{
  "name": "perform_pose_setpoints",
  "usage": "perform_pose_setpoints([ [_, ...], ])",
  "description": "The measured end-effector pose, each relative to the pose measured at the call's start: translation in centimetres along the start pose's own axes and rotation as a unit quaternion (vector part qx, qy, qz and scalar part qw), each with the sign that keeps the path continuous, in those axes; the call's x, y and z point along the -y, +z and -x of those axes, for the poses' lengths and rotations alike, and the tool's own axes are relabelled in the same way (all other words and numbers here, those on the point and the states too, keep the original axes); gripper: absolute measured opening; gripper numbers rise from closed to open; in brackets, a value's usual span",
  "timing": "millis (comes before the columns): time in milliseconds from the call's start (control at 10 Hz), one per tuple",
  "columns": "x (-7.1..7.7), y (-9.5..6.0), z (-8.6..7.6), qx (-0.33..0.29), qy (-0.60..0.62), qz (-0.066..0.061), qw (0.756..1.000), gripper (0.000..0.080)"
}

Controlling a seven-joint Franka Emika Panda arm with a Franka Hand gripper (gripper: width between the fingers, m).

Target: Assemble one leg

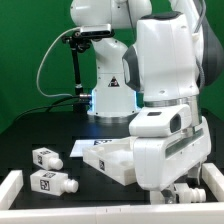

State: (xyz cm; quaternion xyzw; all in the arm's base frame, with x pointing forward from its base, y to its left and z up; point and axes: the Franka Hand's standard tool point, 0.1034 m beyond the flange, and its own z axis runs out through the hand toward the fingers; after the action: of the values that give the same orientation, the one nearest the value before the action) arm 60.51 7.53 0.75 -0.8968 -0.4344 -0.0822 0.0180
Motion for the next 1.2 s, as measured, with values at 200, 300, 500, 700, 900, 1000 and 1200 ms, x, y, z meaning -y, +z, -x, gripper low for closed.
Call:
perform_pose_setpoints([
  [200,-0.8,0.1,1.2,0.004,-0.009,0.001,1.000,0.0649],
  [300,-1.1,0.0,1.5,0.005,-0.009,0.002,1.000,0.0649],
  [500,-1.0,0.0,1.4,0.004,-0.009,0.002,1.000,0.0558],
  [700,-1.0,0.0,1.4,0.004,-0.009,0.002,1.000,0.0357],
  [900,-1.3,-0.9,1.3,0.004,0.000,0.005,1.000,0.0262],
  [1000,-1.7,-2.6,1.6,0.003,0.002,0.012,1.000,0.0262],
  [1200,-1.6,-7.2,5.8,0.014,0.013,0.024,1.000,0.0262],
])
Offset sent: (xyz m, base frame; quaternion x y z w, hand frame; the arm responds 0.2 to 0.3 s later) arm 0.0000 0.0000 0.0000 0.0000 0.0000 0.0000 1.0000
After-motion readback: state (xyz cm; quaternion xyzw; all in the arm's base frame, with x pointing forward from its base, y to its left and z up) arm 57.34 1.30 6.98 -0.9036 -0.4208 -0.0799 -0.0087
